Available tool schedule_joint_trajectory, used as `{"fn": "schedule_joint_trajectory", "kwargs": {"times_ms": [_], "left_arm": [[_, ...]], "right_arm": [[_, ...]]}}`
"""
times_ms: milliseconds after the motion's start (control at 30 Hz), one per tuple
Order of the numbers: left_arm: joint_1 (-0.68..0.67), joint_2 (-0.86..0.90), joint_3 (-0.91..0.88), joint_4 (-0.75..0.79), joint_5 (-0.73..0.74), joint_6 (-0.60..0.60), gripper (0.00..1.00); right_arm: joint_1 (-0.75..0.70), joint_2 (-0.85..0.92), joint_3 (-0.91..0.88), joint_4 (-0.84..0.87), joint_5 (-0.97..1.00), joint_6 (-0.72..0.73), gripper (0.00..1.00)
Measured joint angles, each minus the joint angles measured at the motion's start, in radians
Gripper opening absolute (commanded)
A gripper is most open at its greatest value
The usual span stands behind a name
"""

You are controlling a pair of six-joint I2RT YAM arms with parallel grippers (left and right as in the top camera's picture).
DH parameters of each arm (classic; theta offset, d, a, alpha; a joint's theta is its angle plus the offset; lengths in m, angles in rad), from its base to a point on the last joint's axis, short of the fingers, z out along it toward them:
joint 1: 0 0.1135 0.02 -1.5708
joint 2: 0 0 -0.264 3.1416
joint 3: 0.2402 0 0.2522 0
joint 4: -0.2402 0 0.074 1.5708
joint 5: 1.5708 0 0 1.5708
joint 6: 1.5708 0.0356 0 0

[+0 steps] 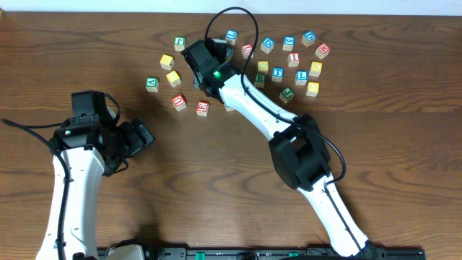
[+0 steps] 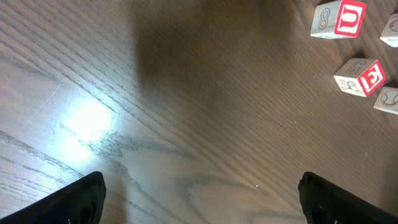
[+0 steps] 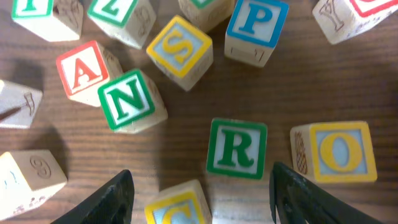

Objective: Spell out ROBOT
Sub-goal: 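Lower the right gripper onto the green R block and grasp it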

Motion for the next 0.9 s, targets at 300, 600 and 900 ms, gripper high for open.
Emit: {"fn": "schedule_joint_trajectory", "kwargs": {"times_ms": [300, 600, 900], "left_arm": [[0.0, 0.0, 0.0, -0.004, 0.0, 0.0, 0.97], [0.0, 0.0, 0.0, -0.004, 0.0, 0.0, 0.98], [0.0, 0.0, 0.0, -0.004, 0.0, 0.0, 0.98]], "right_arm": [[-0.043, 0.031, 0.0, 0.05, -0.01, 0.013, 0.67], [-0.043, 0.05, 0.0, 0.086, -0.036, 0.016, 0.64], [-0.043, 0.05, 0.0, 0.074, -0.03, 0.016, 0.59]]}}
